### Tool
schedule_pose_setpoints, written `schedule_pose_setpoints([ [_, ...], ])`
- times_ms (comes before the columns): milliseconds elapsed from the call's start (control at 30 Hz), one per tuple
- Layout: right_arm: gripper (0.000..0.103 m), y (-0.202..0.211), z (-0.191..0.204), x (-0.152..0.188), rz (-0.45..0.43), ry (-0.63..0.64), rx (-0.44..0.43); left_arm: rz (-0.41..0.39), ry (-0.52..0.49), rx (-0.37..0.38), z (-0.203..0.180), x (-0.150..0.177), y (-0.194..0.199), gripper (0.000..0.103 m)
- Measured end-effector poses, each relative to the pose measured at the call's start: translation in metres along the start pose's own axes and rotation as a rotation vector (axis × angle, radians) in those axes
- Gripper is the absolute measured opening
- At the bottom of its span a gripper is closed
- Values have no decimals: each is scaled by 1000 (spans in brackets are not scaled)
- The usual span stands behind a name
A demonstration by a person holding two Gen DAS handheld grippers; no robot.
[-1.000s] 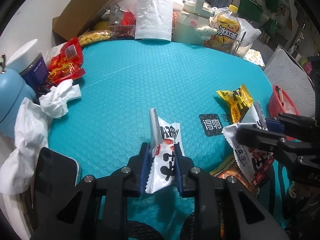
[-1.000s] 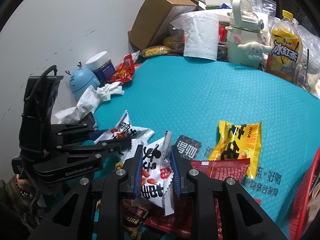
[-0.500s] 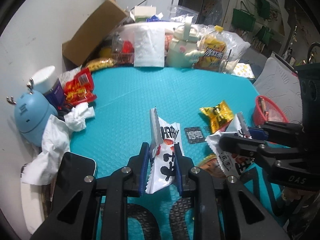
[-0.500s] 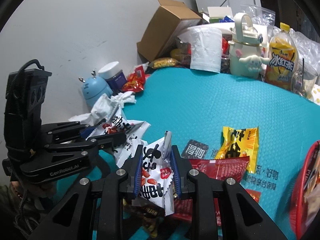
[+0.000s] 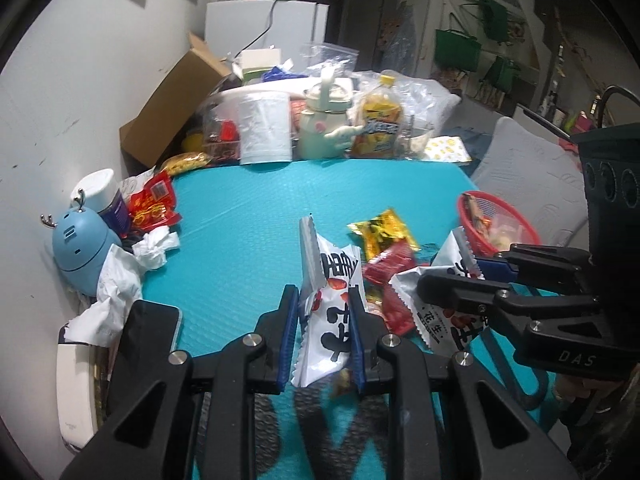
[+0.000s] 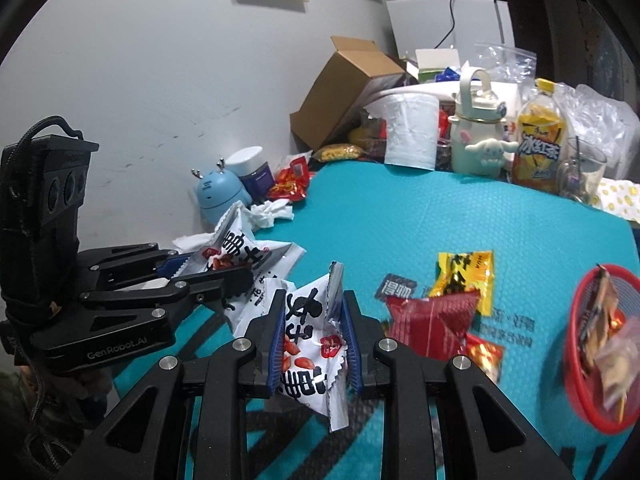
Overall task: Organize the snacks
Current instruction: 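Carry both white packets over the red mesh basket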
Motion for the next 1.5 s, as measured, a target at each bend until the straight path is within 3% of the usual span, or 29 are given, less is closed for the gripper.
schedule_pose_setpoints([
  [433, 25, 63, 1, 48, -38, -71, 90, 29, -93, 119, -61, 36, 12, 23],
  [800, 25, 105, -15, 93, -39, -179, 185, 95, -154, 246, -116, 55, -2, 23],
  [1133, 25, 137, -48, 123, -39, -272, 283, 161, -191, 331, -164, 56, -29, 23],
  [1500, 25, 157, -95, 130, -55, -318, 335, 185, -215, 380, -205, 34, -53, 23],
])
Point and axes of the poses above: each gripper's, at about its wrist camera, not at the fingertips, and y roughly against the way its jaws point, z to its left, x to its underside, the point moved 3 cm from there along -y, roughly the way its jaws point, and after that the axes turned 12 degrees about y, right-handed, at the moved point
